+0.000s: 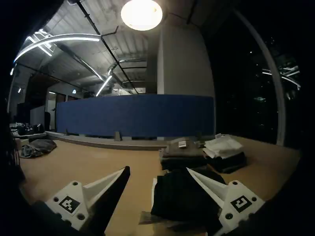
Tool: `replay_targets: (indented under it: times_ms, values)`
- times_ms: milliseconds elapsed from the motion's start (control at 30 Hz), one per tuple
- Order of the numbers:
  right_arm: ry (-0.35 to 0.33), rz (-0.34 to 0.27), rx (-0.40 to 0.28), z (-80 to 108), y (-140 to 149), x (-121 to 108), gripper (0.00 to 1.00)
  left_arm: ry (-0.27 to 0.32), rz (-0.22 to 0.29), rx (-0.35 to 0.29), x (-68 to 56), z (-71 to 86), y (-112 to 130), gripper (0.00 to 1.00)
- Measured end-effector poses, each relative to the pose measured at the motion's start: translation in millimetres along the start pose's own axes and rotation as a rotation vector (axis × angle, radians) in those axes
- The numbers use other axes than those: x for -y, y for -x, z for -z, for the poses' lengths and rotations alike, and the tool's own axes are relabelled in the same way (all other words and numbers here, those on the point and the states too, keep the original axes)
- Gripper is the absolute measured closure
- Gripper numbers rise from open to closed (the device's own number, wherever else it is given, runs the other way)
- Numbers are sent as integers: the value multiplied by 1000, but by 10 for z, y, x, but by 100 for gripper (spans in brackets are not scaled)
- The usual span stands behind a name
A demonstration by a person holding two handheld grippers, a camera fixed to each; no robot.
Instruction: Fold towel
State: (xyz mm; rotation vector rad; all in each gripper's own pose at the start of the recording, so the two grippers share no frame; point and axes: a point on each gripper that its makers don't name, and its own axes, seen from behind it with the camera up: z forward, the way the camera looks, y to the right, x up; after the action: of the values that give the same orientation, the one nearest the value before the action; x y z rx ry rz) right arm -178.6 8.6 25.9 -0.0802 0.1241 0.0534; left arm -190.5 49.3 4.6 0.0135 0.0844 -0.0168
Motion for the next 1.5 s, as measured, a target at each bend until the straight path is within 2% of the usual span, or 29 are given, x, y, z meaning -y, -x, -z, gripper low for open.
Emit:
replay_targets:
  times_ms: [900,1267,1500]
  values:
    - [0,2,1,10,-40,16,0,1,0,0,7,-17,-13,7]
    - [0,1,0,10,-17,12,0,4,0,1,109,-41,-46,7]
    - [0,1,0,6,-10,10,0,5,0,1,128,-43,-60,7]
